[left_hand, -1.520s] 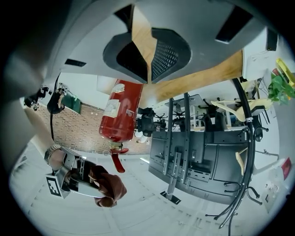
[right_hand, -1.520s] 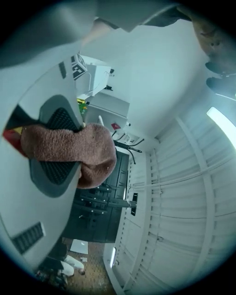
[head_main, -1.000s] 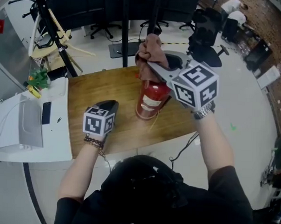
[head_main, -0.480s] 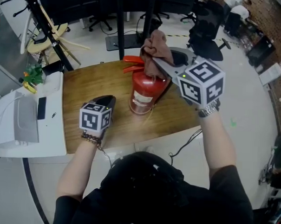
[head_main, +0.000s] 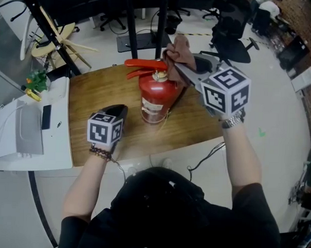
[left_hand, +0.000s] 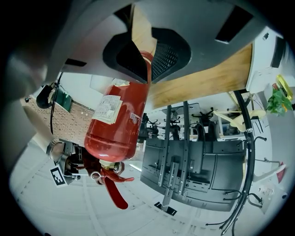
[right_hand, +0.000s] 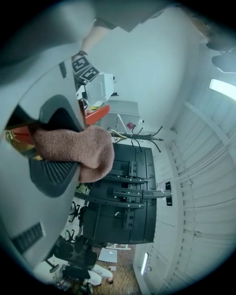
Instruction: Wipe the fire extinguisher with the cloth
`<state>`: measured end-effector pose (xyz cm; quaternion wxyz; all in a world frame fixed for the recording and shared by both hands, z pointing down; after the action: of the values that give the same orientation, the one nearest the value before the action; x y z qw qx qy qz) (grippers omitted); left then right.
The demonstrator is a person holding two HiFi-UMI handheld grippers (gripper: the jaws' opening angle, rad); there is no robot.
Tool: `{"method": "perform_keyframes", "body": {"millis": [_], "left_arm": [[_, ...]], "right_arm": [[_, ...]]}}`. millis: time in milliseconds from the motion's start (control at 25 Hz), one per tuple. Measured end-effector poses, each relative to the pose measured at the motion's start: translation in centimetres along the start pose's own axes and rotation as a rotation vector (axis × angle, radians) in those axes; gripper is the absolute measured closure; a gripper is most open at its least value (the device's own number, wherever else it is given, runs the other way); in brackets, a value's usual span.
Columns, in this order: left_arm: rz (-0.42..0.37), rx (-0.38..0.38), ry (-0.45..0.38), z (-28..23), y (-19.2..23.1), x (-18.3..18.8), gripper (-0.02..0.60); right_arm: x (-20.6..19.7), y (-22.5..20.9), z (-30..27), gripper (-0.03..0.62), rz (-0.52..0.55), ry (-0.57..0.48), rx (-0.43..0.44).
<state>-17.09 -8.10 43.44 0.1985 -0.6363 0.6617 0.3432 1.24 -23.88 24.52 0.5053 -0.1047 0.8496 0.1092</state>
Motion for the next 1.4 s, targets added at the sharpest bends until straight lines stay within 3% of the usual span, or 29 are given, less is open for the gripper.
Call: {"method": "perform_keyframes", "body": {"millis": [880, 1400], "left_arm": [[-0.006, 0.048, 0.053, -0.5, -2.0, -0.7, 0.558], [0.011, 0.059, 0.098, -1.7, -2.7, -1.7, 0.558]], "right_arm": [[-7.9, -4.7, 0.7, 0.447, -0.214, -0.051, -0.013], [-16.2, -5.5, -2.8, 0.451, -0.329, 0.028, -0.011]]}}
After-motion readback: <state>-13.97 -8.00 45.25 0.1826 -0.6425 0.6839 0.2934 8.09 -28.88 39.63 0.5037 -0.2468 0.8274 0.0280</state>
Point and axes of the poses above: the fingertips, and each gripper's own axes: z backward along the fingers, y to its left, x out of its top, the point moved 6 cm from there along z, backward along the fingers, and after that the axes turned 7 degrees about y, right-handed, at the moved point
